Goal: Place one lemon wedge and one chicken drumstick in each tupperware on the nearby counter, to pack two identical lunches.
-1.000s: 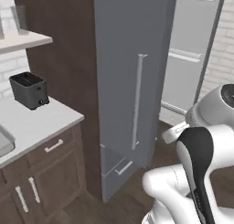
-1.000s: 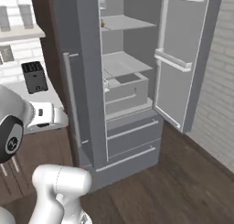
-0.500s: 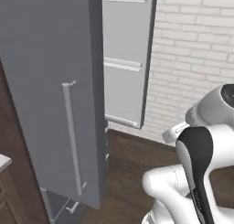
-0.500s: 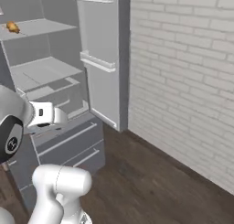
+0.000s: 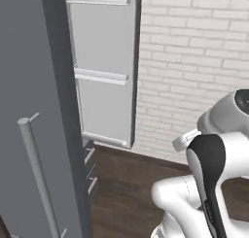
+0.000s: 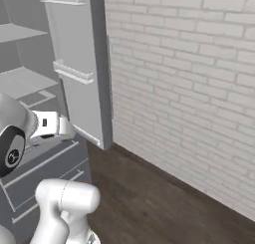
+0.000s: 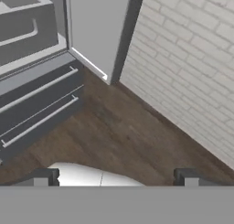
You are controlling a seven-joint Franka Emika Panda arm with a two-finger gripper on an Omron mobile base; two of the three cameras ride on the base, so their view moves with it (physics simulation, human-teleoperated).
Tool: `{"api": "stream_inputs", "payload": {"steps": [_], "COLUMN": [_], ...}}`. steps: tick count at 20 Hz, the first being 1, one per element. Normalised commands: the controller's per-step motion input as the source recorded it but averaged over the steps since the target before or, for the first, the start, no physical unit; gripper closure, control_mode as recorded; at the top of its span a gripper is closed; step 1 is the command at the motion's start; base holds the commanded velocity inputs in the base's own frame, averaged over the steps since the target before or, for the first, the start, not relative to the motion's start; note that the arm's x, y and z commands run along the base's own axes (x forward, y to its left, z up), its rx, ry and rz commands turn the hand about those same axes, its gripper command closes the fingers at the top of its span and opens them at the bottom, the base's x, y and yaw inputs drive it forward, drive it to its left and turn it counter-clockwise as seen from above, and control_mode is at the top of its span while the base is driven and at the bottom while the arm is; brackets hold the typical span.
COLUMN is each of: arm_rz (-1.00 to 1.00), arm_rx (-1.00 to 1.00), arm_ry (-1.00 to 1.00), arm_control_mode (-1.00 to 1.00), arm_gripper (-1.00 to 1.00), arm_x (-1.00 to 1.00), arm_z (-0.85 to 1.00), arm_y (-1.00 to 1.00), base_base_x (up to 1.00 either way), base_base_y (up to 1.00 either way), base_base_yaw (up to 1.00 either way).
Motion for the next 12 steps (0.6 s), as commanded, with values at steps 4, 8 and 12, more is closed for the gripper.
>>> {"api": "stream_inputs", "payload": {"steps": [4,8,12], "arm_rz": [0.00,0.00,0.00], "arm_rx": [0.00,0.00,0.00], "arm_ry": [0.00,0.00,0.00], "arm_control_mode": [1.00,1.00,1.00], "arm_gripper": [-1.00,-1.00,-1.00], "arm_x": [0.00,0.00,0.00], "arm_z": [0.00,0.00,0.00], "arm_y": [0.00,0.00,0.00], "base_base_x": [0.75,0.86,0.90], "base_base_y": [-0.12,-0.18,-0.27], "base_base_yaw": [0.46,0.66,0.73]}}
